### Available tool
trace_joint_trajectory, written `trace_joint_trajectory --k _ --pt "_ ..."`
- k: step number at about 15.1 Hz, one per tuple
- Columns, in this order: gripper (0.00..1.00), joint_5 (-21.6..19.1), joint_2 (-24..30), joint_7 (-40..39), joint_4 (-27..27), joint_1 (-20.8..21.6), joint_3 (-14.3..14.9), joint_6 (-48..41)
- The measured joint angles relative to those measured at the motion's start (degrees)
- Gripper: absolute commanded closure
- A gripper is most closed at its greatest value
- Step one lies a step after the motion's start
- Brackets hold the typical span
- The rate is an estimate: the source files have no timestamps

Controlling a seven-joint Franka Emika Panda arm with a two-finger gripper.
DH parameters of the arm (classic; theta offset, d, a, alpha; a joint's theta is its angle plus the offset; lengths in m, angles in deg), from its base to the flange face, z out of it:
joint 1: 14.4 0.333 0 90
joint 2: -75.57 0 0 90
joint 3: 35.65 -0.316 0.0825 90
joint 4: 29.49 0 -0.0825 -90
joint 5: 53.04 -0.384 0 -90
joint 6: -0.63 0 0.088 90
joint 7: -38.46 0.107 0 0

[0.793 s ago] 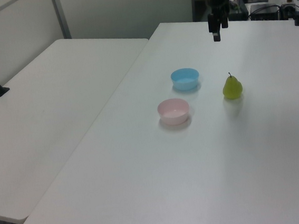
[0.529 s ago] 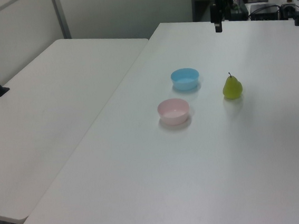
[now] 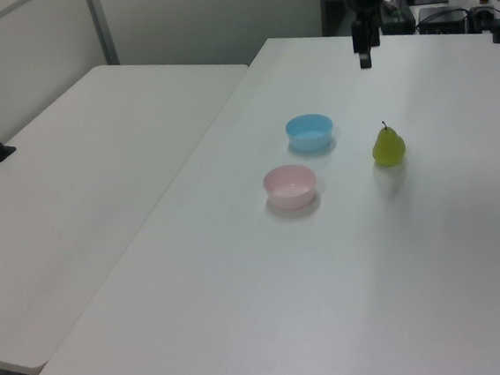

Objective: Place the pear in the bowl
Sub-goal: 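Lower the gripper onto the green pear and close it around it, then lift the green pear and carry it over the pink bowl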

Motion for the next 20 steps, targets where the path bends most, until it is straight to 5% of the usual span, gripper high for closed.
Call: trace_joint_trajectory --k 5,12,16,20 --pt "0.00 2.12 -7.57 -6.00 6.39 3.41 0.03 5.47" --pt "0.03 8.69 -10.30 -10.63 15.82 3.39 0.23 12.91" --pt "0.60 8.84 -11.76 -10.72 15.79 3.45 0.23 14.42" --pt "0.65 8.84 -11.52 -10.73 15.49 3.61 0.23 14.43"
